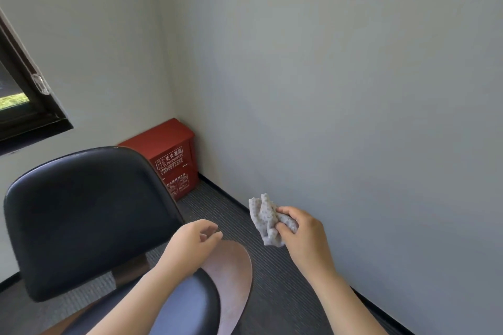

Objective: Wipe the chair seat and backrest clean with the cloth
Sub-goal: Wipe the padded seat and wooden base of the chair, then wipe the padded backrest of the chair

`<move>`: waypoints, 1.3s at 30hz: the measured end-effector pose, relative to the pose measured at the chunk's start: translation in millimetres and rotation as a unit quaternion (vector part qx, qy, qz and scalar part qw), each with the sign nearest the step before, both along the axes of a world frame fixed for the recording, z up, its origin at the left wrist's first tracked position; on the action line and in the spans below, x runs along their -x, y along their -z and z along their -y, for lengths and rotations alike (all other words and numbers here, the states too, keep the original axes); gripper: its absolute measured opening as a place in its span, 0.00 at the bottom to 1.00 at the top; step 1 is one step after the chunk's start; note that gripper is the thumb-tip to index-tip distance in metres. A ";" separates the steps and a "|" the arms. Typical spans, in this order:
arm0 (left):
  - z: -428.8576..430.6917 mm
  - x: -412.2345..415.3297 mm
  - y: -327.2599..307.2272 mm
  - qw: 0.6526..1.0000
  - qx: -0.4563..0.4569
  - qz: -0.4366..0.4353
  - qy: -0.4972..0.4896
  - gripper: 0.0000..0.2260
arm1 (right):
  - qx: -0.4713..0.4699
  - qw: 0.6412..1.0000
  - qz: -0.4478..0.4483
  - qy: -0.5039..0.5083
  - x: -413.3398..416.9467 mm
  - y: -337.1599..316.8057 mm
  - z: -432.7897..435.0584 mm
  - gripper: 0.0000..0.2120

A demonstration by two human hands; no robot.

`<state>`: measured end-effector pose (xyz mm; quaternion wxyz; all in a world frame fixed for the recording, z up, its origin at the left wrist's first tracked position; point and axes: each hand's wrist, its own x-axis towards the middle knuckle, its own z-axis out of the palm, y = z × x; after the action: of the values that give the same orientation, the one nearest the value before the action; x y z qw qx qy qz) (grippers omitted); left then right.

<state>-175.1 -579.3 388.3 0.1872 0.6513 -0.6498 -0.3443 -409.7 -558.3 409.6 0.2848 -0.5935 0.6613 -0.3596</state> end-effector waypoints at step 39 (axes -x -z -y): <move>191.1 64.5 42.0 0.827 -0.066 -0.074 -0.554 0.11 | -0.015 0.822 -0.098 -0.561 -78.3 27.0 430.7 0.13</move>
<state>-239.6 -770.5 346.3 0.3506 0.8852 -0.1401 -0.2719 -331.3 -989.0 382.6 0.3801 -0.8895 0.2442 -0.0679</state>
